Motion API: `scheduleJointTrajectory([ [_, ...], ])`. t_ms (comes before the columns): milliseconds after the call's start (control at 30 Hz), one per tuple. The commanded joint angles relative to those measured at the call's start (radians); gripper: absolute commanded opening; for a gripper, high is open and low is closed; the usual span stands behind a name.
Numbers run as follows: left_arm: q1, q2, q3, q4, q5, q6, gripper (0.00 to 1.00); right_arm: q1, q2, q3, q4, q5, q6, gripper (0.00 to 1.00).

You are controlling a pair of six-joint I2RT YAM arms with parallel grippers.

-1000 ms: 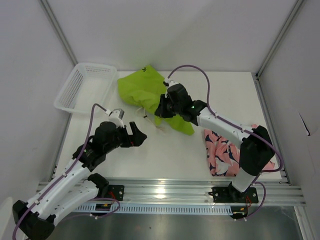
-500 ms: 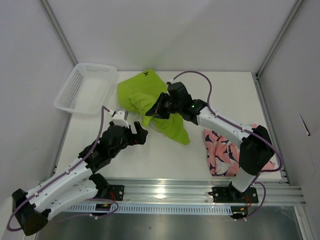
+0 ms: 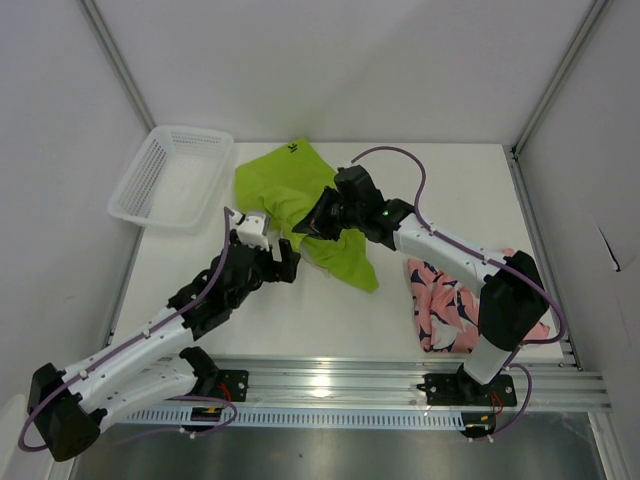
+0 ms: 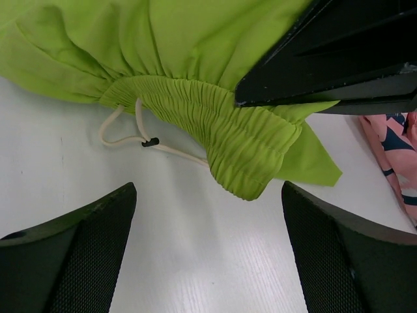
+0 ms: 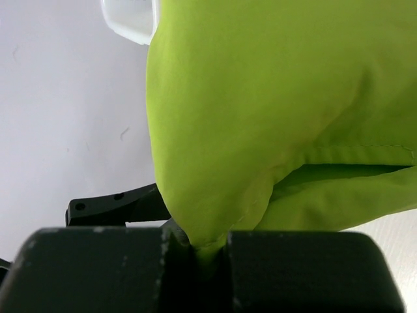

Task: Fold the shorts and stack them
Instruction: Flatten the shorts out

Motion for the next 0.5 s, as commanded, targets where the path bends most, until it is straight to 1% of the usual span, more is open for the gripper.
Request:
scheduleJointTrajectory([
  [0, -0.008, 0.025, 0.046, 0.077, 0.042, 0.065, 0.93, 0.008, -0.024, 0.026, 0.004, 0.006, 0.022, 0.00],
  [33, -0.008, 0.045, 0.052, 0.069, 0.036, 0.070, 0.89, 0.010, -0.019, 0.026, 0.006, 0.006, 0.022, 0.00],
  [167, -0.008, 0.071, 0.069, 0.076, 0.029, 0.080, 0.84, 0.019, -0.005, 0.037, -0.005, 0.011, 0.016, 0.00],
  [300, -0.010, 0.093, 0.078, 0.092, 0.034, 0.099, 0.65, 0.020, 0.001, 0.034, 0.007, 0.005, 0.023, 0.00],
  [333, -0.010, 0.099, 0.082, 0.092, 0.034, 0.102, 0.56, 0.023, 0.001, 0.034, 0.018, 0.001, 0.020, 0.00],
  [367, -0.010, 0.111, 0.082, 0.101, 0.036, 0.103, 0.52, 0.025, 0.001, 0.032, 0.019, 0.001, 0.022, 0.00],
  [400, -0.010, 0.114, 0.082, 0.109, 0.045, 0.105, 0.45, 0.025, 0.002, 0.034, 0.018, 0.000, 0.026, 0.00],
  [467, -0.010, 0.128, 0.079, 0.129, 0.057, 0.108, 0.35, 0.026, 0.004, 0.034, 0.025, -0.003, 0.028, 0.00],
])
